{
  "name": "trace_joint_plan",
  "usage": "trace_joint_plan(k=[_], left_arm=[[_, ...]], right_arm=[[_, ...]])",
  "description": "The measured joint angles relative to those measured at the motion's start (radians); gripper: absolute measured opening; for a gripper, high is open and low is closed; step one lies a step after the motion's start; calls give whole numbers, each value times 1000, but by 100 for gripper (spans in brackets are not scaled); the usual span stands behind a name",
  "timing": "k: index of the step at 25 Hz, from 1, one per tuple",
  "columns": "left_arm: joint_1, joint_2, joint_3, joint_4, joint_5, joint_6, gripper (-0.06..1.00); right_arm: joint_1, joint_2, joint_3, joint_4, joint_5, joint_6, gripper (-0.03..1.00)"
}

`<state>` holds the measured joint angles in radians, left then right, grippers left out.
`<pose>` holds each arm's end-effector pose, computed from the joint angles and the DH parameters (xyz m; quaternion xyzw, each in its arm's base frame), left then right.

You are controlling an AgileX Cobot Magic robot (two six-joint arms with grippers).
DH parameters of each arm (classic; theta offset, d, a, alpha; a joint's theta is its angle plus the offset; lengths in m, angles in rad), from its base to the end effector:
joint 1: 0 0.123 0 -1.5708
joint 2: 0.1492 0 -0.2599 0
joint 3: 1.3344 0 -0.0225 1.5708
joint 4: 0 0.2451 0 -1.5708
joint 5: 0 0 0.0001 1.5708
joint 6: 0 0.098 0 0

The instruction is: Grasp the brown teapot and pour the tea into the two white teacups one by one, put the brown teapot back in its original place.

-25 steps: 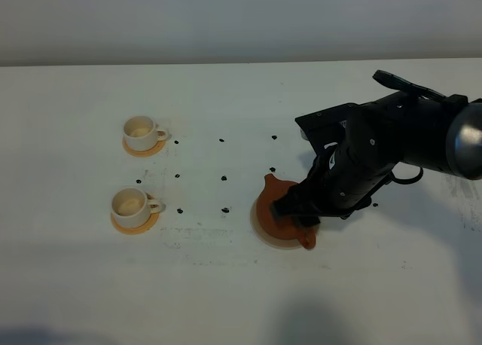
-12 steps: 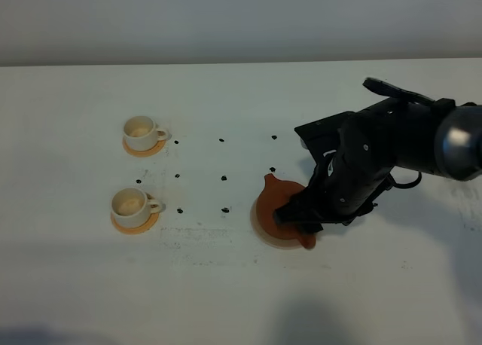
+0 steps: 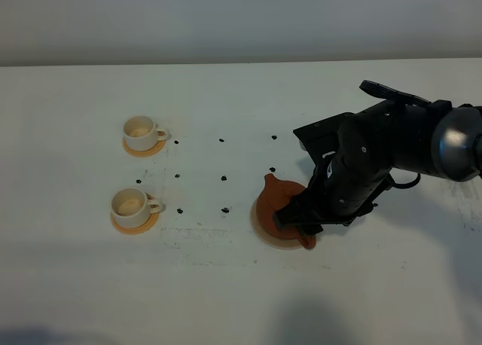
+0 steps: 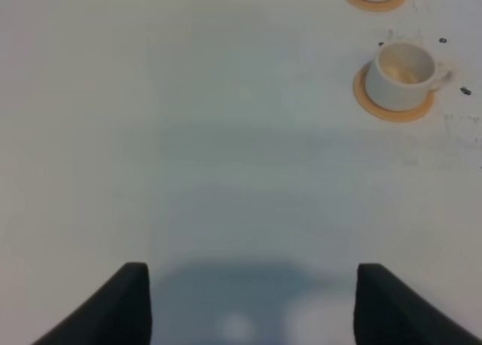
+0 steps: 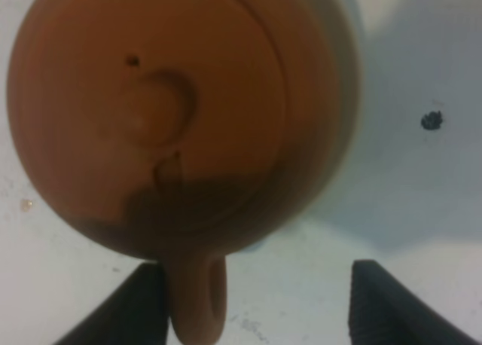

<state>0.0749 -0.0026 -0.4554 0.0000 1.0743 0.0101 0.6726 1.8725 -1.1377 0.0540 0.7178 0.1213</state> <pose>0.0253 0.0019 0.2578 -0.0281 0.8669 0.0211 0.4972 0.2655 0.2160 0.1311 -0.2529 0.9618 0.0578 0.0869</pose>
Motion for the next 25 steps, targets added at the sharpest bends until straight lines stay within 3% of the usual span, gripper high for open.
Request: trace_joint_plan(k=[25], left_arm=[[0, 0, 0, 0, 0, 0, 55]], right_arm=[[-1, 6, 0, -21, 0, -3, 51]])
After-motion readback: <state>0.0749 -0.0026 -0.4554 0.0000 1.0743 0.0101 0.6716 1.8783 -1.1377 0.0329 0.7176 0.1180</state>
